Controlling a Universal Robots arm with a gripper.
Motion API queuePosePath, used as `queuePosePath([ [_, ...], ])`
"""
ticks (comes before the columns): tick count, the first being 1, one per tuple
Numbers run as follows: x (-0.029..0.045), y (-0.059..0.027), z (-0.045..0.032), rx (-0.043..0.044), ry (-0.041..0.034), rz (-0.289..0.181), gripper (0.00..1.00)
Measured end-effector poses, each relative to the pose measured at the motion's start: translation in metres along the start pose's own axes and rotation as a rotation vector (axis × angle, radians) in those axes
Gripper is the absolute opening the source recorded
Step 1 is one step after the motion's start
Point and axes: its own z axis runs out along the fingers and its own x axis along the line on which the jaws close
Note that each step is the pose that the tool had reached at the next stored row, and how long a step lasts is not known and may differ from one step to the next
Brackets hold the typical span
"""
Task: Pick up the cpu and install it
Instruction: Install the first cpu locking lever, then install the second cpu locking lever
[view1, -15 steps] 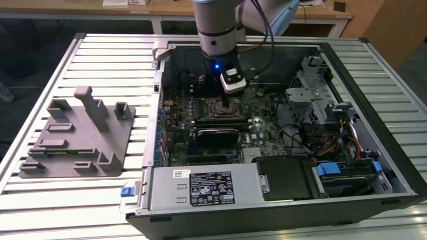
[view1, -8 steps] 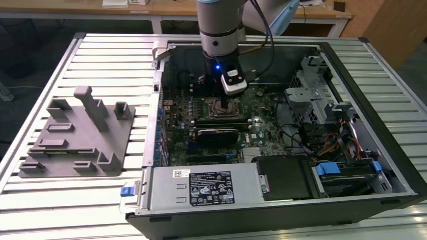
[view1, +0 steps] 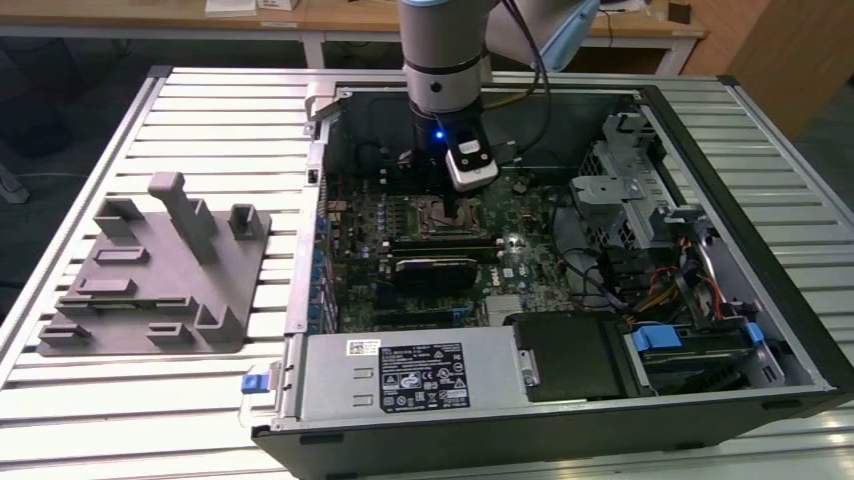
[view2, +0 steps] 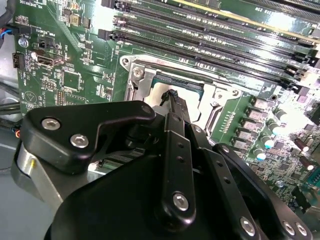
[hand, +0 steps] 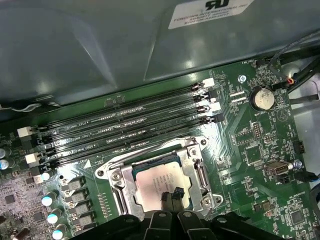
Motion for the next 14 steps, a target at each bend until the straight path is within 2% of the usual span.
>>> queuePosePath([
  [14,-0.0001,0.0,0.0001,0.0,0.0002,0.0,0.11],
])
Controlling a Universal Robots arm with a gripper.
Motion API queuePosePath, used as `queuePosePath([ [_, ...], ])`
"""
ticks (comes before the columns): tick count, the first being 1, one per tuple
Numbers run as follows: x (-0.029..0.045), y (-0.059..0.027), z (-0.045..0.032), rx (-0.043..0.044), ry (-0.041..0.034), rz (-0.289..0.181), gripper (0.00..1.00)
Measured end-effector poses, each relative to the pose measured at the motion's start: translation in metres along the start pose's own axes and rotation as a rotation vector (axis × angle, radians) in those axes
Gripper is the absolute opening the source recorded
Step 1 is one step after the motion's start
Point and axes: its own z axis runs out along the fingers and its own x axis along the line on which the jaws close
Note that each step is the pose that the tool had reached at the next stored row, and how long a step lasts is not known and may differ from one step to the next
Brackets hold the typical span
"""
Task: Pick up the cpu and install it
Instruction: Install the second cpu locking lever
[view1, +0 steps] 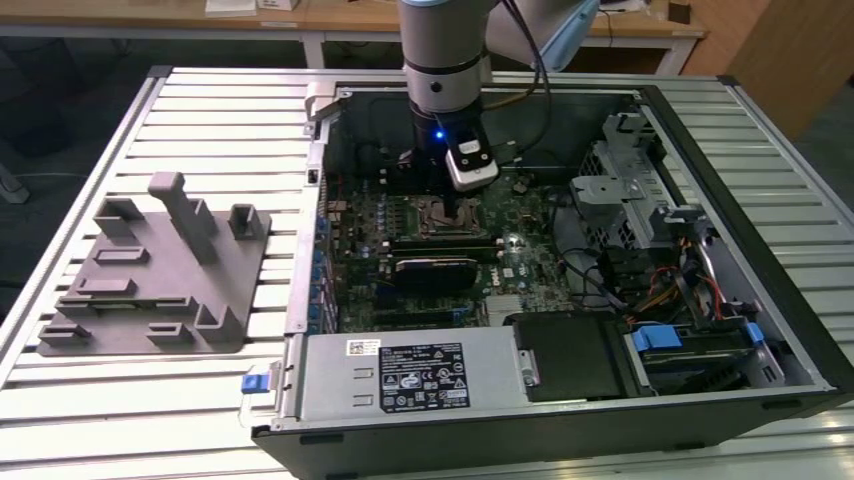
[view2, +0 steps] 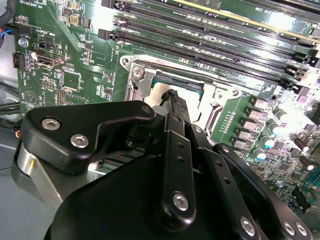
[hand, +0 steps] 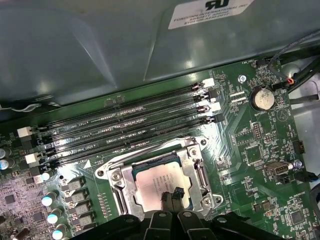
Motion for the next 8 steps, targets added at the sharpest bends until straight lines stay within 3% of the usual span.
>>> queuePosePath([
  [8,-0.0007,0.0,-0.0054,0.0001,0.0,0.0,0.11],
])
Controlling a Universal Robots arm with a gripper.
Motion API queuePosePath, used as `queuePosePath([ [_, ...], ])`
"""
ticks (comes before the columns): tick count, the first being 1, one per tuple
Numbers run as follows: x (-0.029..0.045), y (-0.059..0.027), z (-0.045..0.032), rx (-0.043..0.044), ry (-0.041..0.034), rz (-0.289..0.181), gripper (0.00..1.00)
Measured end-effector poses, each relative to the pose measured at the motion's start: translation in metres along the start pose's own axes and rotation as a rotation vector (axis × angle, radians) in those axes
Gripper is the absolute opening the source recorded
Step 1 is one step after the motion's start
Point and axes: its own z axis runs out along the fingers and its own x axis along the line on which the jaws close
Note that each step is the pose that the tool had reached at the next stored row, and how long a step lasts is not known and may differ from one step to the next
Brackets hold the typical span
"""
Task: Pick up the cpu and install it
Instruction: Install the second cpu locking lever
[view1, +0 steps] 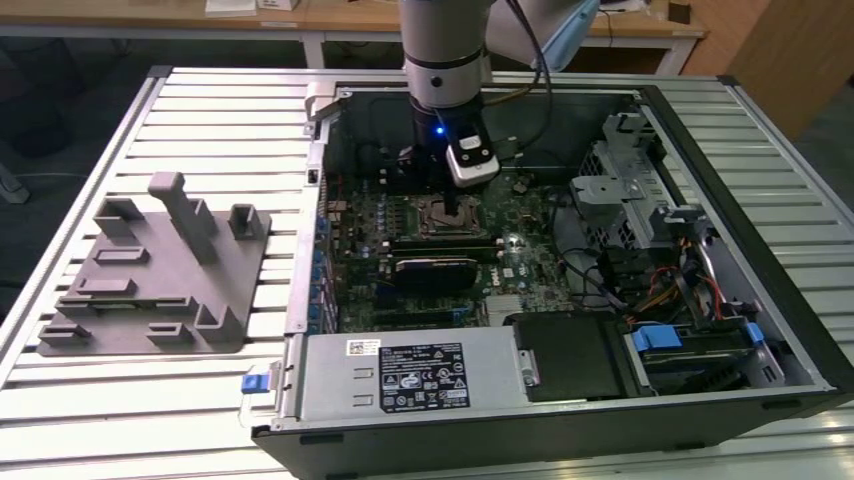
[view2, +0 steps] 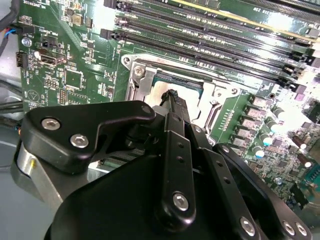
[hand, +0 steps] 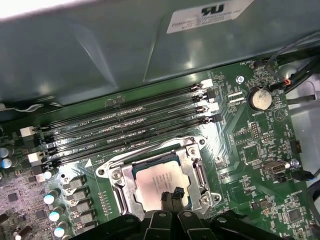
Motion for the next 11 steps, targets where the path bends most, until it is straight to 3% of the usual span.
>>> queuePosePath([
  [5,-0.0012,0.0,-0.009,0.0001,0.0,0.0,0.11],
  [11,-0.0021,-0.0016,-0.0107,-0.0001,0.0,0.0,0.11],
])
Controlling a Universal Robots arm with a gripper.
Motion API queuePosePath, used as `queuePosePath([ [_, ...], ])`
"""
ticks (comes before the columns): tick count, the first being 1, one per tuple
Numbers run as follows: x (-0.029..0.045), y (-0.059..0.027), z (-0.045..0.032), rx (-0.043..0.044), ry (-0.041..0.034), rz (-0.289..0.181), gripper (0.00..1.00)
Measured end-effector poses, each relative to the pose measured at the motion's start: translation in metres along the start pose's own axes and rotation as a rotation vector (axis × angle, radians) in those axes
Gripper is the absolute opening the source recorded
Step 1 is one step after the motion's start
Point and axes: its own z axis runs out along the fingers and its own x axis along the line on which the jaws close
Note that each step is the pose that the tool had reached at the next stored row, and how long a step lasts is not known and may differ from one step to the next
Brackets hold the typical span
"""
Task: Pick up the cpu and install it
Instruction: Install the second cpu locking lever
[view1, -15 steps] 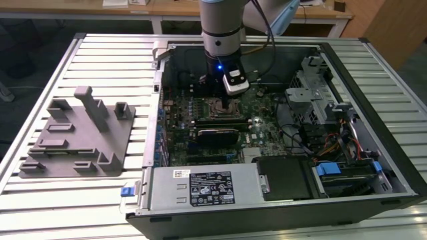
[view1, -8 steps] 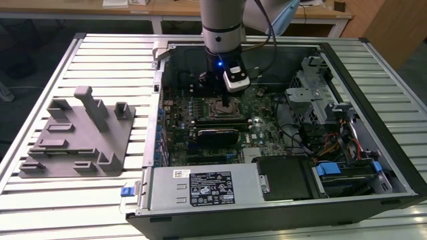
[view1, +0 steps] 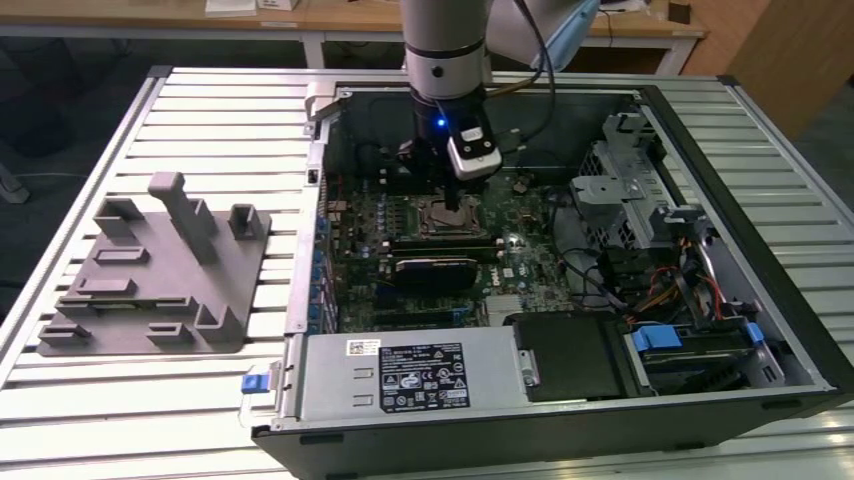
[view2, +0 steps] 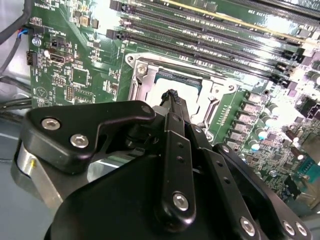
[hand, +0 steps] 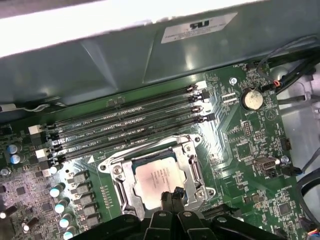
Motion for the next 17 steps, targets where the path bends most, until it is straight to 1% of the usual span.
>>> queuePosePath([
  [9,-0.0042,-0.0103,0.0006,0.0,0.0,0.0,0.11],
  [17,-0.0071,-0.0172,0.0009,0.0001,0.0,0.0,0.11],
])
